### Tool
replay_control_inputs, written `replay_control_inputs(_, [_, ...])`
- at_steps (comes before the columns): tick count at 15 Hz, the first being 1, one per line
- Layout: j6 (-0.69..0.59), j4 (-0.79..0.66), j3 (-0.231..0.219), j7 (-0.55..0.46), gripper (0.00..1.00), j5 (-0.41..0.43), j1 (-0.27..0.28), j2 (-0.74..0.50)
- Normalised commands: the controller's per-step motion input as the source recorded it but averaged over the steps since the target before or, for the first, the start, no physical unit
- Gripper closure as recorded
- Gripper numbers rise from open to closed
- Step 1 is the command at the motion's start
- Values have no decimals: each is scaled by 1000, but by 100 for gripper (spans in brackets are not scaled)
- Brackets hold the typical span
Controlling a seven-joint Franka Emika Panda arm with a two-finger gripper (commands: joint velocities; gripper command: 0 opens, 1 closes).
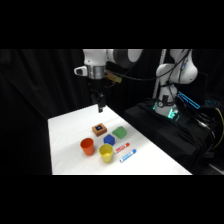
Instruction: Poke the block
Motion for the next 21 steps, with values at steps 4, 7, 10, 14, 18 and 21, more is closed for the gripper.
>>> replay_control_inputs(4, [6, 51, -18, 32, 0, 23, -49, 36])
replay_control_inputs(7, [-8, 94, -67, -14, 0, 79, -92, 36])
replay_control_inputs(10, [0, 107, -72, -24, 25, 114, -93, 29])
replay_control_inputs(14, [7, 136, -57, -17, 53, 147, -72, 67])
replay_control_inputs(18, [33, 136, -36, -24, 84, 151, -49, 108])
replay_control_inputs(21, [113, 93, -24, -42, 99, 156, -36, 139])
